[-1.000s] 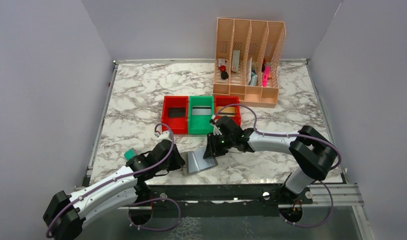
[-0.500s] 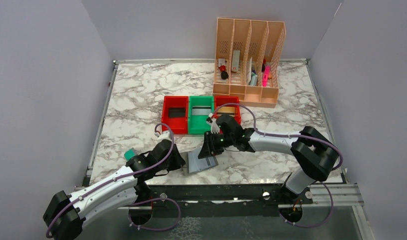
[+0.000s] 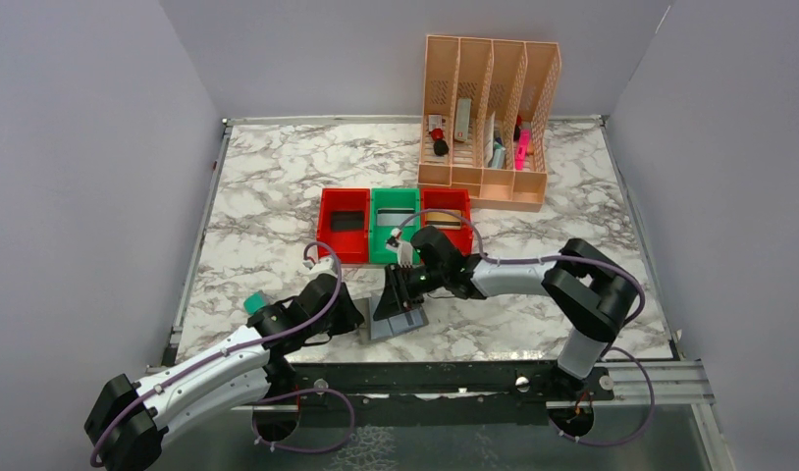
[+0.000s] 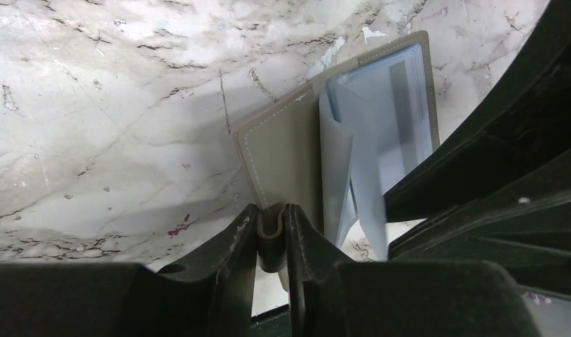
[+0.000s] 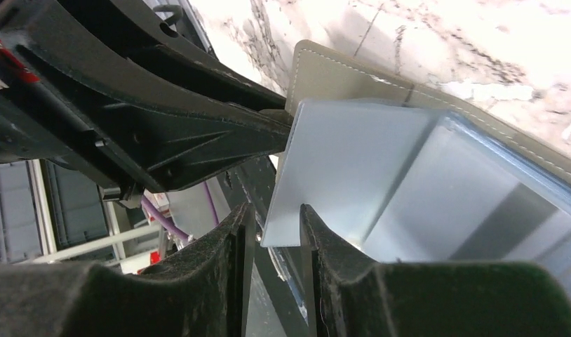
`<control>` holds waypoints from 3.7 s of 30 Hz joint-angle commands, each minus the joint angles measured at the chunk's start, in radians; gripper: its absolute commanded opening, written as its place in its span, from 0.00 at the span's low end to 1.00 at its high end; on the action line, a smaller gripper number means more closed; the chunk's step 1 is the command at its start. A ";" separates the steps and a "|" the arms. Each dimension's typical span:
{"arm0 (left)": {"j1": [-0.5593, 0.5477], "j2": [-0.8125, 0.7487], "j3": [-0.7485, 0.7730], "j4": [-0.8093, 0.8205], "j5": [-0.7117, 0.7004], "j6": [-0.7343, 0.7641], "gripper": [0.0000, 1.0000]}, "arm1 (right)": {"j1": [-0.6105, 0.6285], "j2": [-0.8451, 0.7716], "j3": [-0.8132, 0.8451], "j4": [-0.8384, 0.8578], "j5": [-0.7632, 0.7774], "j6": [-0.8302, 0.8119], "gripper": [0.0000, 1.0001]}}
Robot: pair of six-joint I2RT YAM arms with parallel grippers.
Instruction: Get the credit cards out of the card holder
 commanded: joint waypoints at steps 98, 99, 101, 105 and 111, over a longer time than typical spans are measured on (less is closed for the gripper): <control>0.001 -0.013 -0.027 0.055 -0.001 -0.010 0.21 | 0.045 -0.004 -0.012 0.082 -0.008 0.059 0.41; 0.001 -0.013 -0.025 0.054 0.000 -0.012 0.21 | 0.046 0.001 -0.007 0.073 -0.008 0.048 0.42; 0.001 -0.012 -0.015 0.053 0.000 -0.012 0.24 | 0.046 0.012 0.012 0.028 -0.003 0.026 0.43; 0.001 -0.011 0.013 0.038 -0.007 -0.013 0.32 | 0.045 -0.007 0.015 -0.021 0.043 0.006 0.43; 0.001 -0.018 0.059 -0.031 -0.051 -0.025 0.43 | 0.046 -0.080 0.021 -0.159 0.236 -0.016 0.43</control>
